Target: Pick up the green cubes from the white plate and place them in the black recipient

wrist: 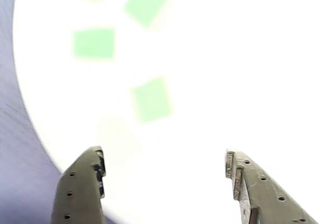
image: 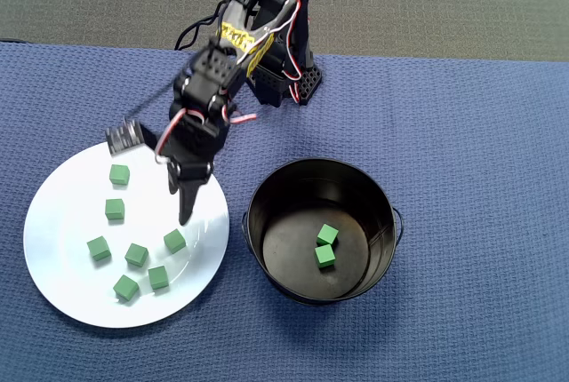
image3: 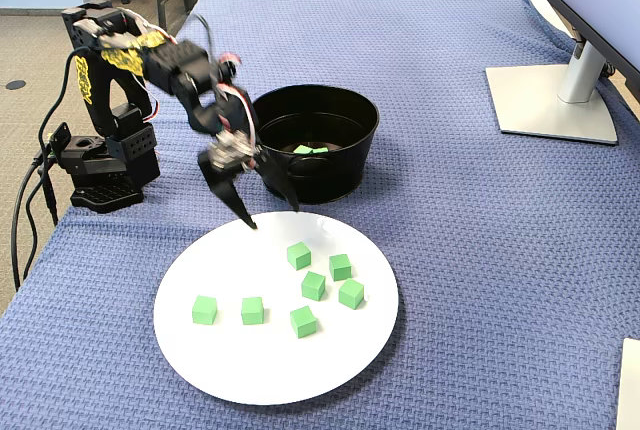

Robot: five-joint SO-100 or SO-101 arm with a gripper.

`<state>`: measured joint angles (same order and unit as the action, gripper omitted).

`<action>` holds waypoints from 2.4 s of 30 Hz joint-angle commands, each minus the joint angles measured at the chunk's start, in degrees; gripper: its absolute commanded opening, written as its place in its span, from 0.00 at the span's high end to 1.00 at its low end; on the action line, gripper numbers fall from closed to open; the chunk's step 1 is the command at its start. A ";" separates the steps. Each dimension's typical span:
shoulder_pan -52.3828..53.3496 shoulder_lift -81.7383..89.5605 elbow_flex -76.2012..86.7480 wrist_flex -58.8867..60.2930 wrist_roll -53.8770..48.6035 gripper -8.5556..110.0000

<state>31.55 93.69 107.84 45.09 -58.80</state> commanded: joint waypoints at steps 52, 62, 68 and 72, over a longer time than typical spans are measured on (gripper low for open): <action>-2.72 -33.05 -36.47 13.54 -1.85 0.81; -2.72 -32.43 -35.51 11.69 -0.18 0.91; -2.46 -30.59 -34.63 10.63 1.76 0.93; -2.20 -20.74 -29.27 11.51 5.27 0.93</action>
<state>28.92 62.14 76.73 56.78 -56.43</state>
